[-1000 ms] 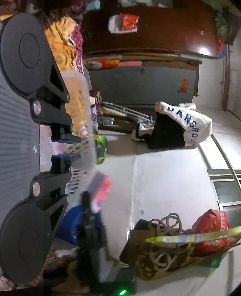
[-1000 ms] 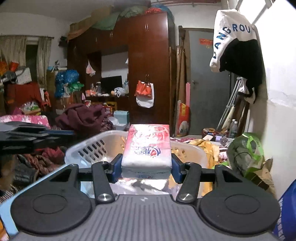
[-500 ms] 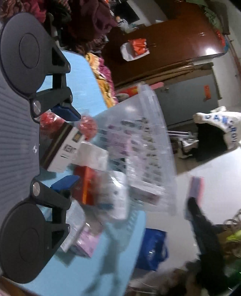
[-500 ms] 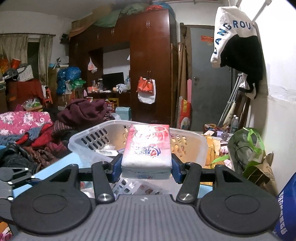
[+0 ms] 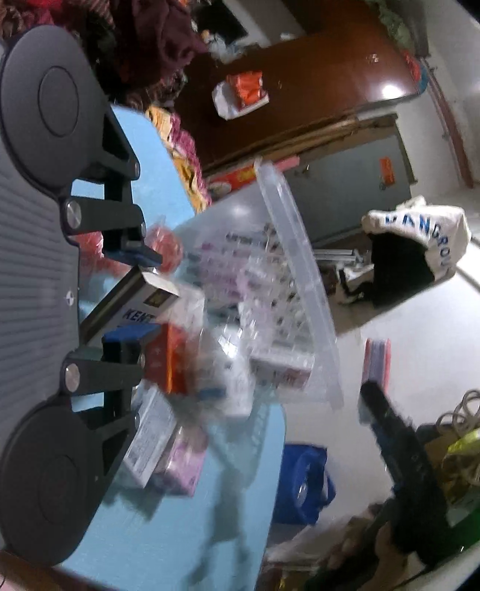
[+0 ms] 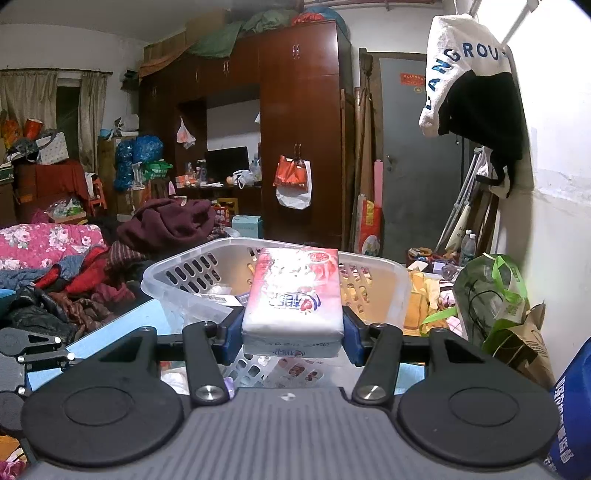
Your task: Organize objects
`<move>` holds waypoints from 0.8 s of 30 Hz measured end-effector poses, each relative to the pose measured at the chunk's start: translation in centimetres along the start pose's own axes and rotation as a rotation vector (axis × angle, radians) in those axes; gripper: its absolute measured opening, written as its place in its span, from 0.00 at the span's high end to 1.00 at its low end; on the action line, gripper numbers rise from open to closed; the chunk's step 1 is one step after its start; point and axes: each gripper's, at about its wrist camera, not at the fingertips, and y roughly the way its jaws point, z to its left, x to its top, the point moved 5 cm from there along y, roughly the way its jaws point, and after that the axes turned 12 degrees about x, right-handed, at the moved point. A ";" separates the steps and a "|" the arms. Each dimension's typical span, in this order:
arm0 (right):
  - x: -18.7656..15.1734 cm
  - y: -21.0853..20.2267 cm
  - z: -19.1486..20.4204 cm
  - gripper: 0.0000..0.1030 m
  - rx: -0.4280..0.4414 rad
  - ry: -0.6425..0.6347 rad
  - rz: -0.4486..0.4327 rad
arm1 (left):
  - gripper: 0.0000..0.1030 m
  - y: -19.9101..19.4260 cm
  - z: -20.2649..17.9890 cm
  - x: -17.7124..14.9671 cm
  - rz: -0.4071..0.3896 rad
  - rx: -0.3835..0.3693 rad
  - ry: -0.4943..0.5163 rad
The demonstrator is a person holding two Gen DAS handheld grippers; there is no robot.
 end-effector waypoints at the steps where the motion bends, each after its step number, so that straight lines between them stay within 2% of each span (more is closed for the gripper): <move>1: 0.0 0.0 0.0 0.45 0.001 0.001 0.000 | 0.50 -0.1 -0.3 -0.1 -0.005 -0.006 0.002; 4: -0.2 -0.1 0.2 0.45 0.006 -0.003 0.004 | 0.49 0.1 -0.8 -0.1 0.004 0.000 0.011; 7: -0.3 -0.1 0.5 0.45 0.009 -0.008 0.006 | 0.59 0.5 -0.5 -0.1 0.028 -0.032 -0.017; 12: -0.4 -0.1 0.7 0.45 0.014 -0.010 0.007 | 0.64 0.9 0.6 0.0 0.042 -0.097 -0.130; 15: -0.4 -0.1 0.8 0.45 0.012 -0.012 0.008 | 0.67 0.3 0.3 0.0 0.032 -0.114 -0.130; 18: -0.5 -0.1 0.8 0.45 0.012 -0.008 0.003 | 0.66 -0.6 -0.5 0.3 -0.021 -0.172 -0.146; 20: -0.5 -0.2 0.8 0.45 0.015 -0.005 -0.002 | 0.64 -0.4 -1.2 0.3 -0.003 -0.219 -0.148; 22: -0.6 -0.2 0.9 0.45 0.015 -0.008 0.001 | 0.64 0.2 -1.7 0.2 0.021 -0.203 -0.150; 23: -0.6 -0.2 0.9 0.45 0.015 -0.011 0.002 | 0.67 0.3 -1.6 0.4 0.026 -0.203 -0.161; 24: -0.6 -0.3 1.0 0.45 0.014 -0.014 0.003 | 0.81 0.4 -1.6 0.4 0.031 -0.197 -0.161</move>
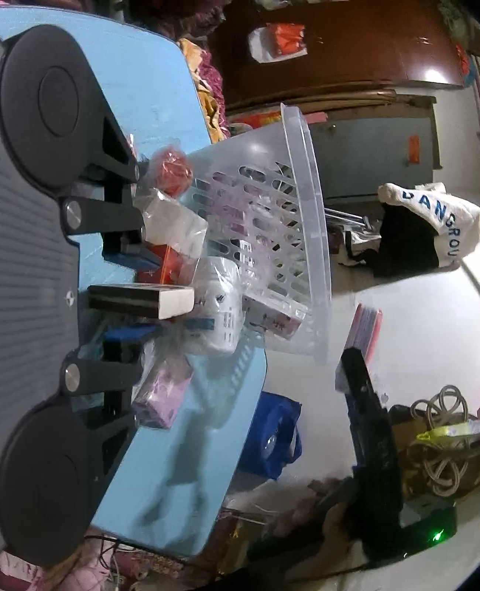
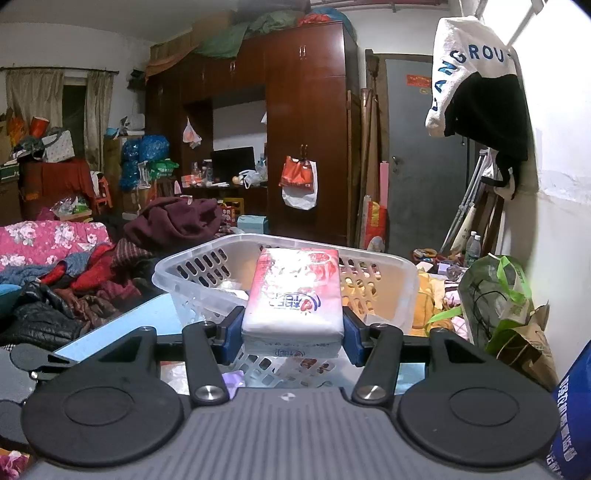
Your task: Organize objects
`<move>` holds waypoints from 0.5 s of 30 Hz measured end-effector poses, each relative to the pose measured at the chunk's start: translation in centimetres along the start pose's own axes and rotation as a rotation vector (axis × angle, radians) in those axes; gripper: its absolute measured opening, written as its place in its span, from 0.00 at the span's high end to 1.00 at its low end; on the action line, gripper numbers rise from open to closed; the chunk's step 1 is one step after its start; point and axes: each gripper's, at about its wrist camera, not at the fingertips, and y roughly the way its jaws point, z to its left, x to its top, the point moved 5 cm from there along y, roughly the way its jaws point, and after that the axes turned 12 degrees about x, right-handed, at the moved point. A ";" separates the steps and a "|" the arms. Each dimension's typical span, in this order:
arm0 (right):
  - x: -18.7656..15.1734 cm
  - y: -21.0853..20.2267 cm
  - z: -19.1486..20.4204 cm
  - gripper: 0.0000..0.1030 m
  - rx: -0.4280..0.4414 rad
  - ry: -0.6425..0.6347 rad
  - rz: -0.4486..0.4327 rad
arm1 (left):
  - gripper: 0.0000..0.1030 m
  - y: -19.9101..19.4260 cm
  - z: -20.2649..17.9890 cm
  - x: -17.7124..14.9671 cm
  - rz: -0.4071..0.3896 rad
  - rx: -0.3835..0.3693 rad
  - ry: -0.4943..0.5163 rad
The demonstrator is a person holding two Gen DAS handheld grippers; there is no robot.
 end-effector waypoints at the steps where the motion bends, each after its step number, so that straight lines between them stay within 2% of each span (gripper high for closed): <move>1: 0.0 0.0 0.0 0.45 -0.001 -0.002 0.000 | 0.82 0.2 0.0 0.0 0.006 0.012 0.000; 4: 0.0 -0.1 0.1 0.45 -0.002 -0.006 0.000 | 0.82 -0.2 0.5 0.1 -0.034 0.019 -0.039; 8: 0.5 -0.1 0.1 0.45 -0.012 -0.014 -0.007 | 0.83 -2.5 2.6 2.1 -0.156 0.013 -0.134; 12: 3.1 1.4 0.2 0.45 -0.024 -0.043 -0.019 | 0.82 -3.5 4.6 8.9 -0.272 0.016 -0.144; 15: 4.6 3.5 0.0 0.45 -0.045 -0.055 0.013 | 0.82 -1.0 6.2 14.6 -0.283 0.039 -0.168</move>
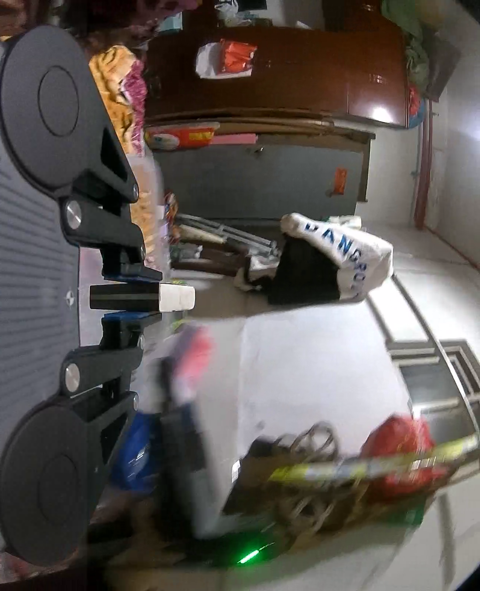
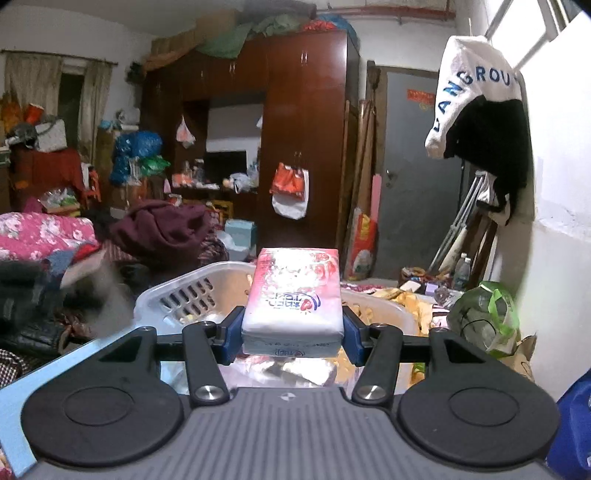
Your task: Organize objects
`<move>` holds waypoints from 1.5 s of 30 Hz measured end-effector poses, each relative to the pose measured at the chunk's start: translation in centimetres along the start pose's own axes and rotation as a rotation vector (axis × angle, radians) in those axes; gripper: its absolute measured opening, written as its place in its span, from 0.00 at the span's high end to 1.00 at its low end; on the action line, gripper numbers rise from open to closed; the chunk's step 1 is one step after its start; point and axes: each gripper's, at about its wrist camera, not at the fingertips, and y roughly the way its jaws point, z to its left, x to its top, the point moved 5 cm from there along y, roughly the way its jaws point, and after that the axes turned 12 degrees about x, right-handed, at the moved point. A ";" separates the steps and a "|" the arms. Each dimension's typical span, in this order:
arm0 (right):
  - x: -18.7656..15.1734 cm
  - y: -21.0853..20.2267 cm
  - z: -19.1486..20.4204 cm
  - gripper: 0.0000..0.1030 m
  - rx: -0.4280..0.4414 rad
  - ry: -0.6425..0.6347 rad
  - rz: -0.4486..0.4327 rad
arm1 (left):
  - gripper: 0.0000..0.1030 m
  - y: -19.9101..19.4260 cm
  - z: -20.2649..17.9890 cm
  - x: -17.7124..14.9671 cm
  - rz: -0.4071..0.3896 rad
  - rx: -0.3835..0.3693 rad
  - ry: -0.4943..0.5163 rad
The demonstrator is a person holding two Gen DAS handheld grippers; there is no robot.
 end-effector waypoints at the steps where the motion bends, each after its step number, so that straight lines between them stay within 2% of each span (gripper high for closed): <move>1: 0.2 0.8 -0.1 0.45 0.007 0.003 0.016 | 0.82 1.5 0.0 0.8 0.009 0.008 0.003; 2: 0.3 1.5 -0.2 0.45 -0.001 0.000 0.030 | 0.82 3.2 -0.1 1.3 0.040 0.010 0.011; 3: 0.3 2.3 -0.4 0.44 -0.022 -0.009 0.045 | 0.78 5.0 -0.1 1.3 0.075 0.008 0.013; 4: 0.3 3.0 -0.6 0.43 -0.037 -0.015 0.056 | 0.62 6.4 -0.1 0.9 0.103 0.013 0.014; 5: 0.1 3.4 -0.8 0.35 -0.039 -0.016 0.071 | 0.54 7.4 0.0 0.3 0.135 0.035 0.008; 6: -0.1 3.7 -0.8 0.20 -0.036 -0.014 0.087 | 0.50 7.7 0.3 -0.2 0.146 0.053 0.004; 8: -0.6 2.5 -0.2 0.07 -0.054 -0.034 0.056 | 0.50 6.1 0.9 -1.0 0.104 0.055 -0.018; 9: -0.9 1.3 0.3 0.00 -0.065 -0.049 0.025 | 0.42 5.0 1.2 -1.2 0.073 0.039 -0.030; 10: -1.3 0.1 0.7 0.00 -0.063 -0.058 -0.002 | 0.29 3.9 1.4 -1.5 0.054 0.028 -0.038; 11: -1.6 -0.7 1.1 0.00 -0.054 -0.058 -0.008 | 0.27 2.8 1.6 -1.9 0.045 0.031 -0.046; 14: -4.2 -3.0 2.2 0.00 -0.049 -0.026 -0.015 | 0.26 -0.8 2.5 -4.5 0.055 0.036 -0.080; 15: -5.8 -3.6 2.7 0.00 -0.029 -0.010 -0.017 | 0.22 -1.8 2.8 -5.9 0.071 0.033 -0.095; 20: -12.8 -3.4 4.5 0.00 0.081 0.126 0.109 | 0.22 -4.5 3.3 -11.5 0.190 0.121 -0.125; 23: -14.6 -3.4 6.1 0.00 0.124 0.130 0.121 | 0.22 -5.9 0.6 -13.3 0.222 0.020 -0.090; 25: -15.1 -2.8 6.8 0.01 0.162 0.116 0.150 | 0.22 -6.4 -0.8 -13.5 0.205 0.010 -0.034; 27: -15.2 -1.8 7.3 0.10 0.201 0.120 0.175 | 0.22 -6.5 -1.4 -13.4 0.178 0.019 -0.012; 29: -15.0 -1.1 7.6 0.13 0.233 0.135 0.177 | 0.22 -6.1 -1.7 -13.9 0.203 -0.007 -0.024; 30: -14.9 -1.1 7.6 0.20 0.240 0.139 0.175 | 0.22 -5.9 -2.2 -14.1 0.217 -0.023 -0.022; 31: -14.8 -1.3 7.5 0.26 0.244 0.150 0.171 | 0.22 -6.0 -2.6 -14.6 0.225 -0.028 -0.016; 32: -14.9 -1.6 7.4 0.39 0.242 0.167 0.164 | 0.22 -6.1 -3.1 -15.2 0.230 -0.028 -0.007; 33: -15.1 -2.0 7.0 0.41 0.241 0.187 0.159 | 0.22 -6.3 -3.3 -15.7 0.233 -0.032 0.002; 36: -16.3 -3.7 6.6 0.41 0.214 0.223 0.149 | 0.22 -6.5 -4.9 -16.6 0.244 -0.050 0.027; 41: -16.8 -5.2 6.6 0.38 0.069 0.166 0.150 | 0.22 -5.7 -7.3 -17.4 0.273 -0.054 0.056; 45: -16.7 -4.4 7.4 0.36 0.110 0.140 0.154 | 0.23 -4.7 -7.6 -18.0 0.306 -0.011 0.042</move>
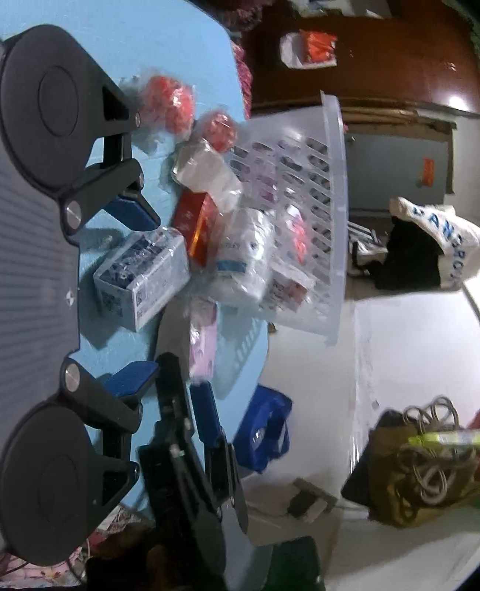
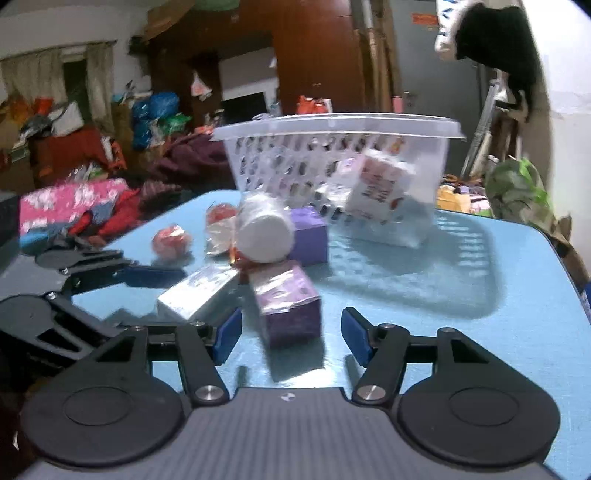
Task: Organize objects
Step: 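Grasp a white medicine box with the left gripper while the right gripper grasps a purple box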
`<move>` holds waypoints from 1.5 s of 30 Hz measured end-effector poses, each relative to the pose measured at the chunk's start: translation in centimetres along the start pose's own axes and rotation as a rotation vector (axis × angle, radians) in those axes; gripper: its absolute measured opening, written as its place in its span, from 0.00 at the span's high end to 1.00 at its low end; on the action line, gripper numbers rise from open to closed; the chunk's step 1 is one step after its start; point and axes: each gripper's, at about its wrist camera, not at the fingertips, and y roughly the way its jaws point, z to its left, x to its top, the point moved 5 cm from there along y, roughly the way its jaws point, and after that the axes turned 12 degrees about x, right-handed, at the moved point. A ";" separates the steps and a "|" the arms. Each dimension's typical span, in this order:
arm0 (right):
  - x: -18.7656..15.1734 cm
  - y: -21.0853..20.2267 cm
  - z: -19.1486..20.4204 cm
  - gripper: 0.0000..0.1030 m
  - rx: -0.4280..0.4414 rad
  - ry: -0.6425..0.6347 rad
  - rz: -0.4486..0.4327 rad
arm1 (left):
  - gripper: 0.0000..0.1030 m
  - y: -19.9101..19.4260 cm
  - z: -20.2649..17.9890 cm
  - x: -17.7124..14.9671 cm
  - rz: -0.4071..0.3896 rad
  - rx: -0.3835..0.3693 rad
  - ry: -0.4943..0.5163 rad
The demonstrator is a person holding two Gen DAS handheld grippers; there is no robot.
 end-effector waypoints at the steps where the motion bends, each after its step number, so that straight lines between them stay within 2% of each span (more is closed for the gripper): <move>1: 0.1 0.0 0.0 0.35 -0.002 -0.010 0.005 | 0.29 0.3 0.0 -0.1 0.010 0.014 0.002; 2: 0.1 0.4 0.0 0.36 0.001 -0.013 0.009 | 0.33 0.4 0.0 -0.3 0.017 0.026 0.006; 4: 0.3 1.3 -0.3 0.35 0.012 -0.008 0.021 | 0.50 0.3 0.2 -0.4 0.003 0.072 0.022; 5: 0.3 1.4 -0.4 0.36 0.021 -0.003 0.025 | 0.50 0.2 0.6 -0.4 0.000 0.075 0.009; 7: 0.2 1.7 -0.6 0.50 0.016 0.001 0.025 | 0.53 -0.2 1.3 -0.5 -0.025 0.047 -0.029; 8: 0.0 1.6 -0.6 0.56 0.010 -0.005 0.020 | 0.53 -0.6 1.6 -0.5 -0.048 0.043 -0.037; 11: -0.5 0.5 -0.4 0.56 0.019 -0.009 -0.010 | 0.53 -1.4 2.5 -0.6 -0.098 0.055 -0.061; 17: -0.8 -1.8 -1.2 0.56 0.007 0.055 -0.086 | 0.53 -2.7 4.1 -0.7 -0.144 0.052 -0.075; 29: -0.2 -4.1 -2.8 0.56 -0.041 0.097 -0.201 | 0.53 -3.5 6.1 -0.9 -0.201 0.047 -0.115; 38: 0.1 -4.1 -2.5 0.56 -0.038 0.083 -0.225 | 0.53 -4.1 6.8 -0.9 -0.221 0.046 -0.128; 41: 1.0 -4.7 -2.2 0.56 -0.019 0.063 -0.262 | 0.54 -5.2 7.3 0.5 -0.264 0.006 -0.151; 43: 2.8 -5.2 -2.0 0.56 -0.023 0.038 -0.294 | 0.54 -5.9 7.9 3.2 -0.308 -0.010 -0.149; 45: 6.1 -5.7 -1.9 0.56 -0.036 -0.015 -0.343 | 0.54 -6.1 8.6 6.8 -0.347 -0.018 -0.148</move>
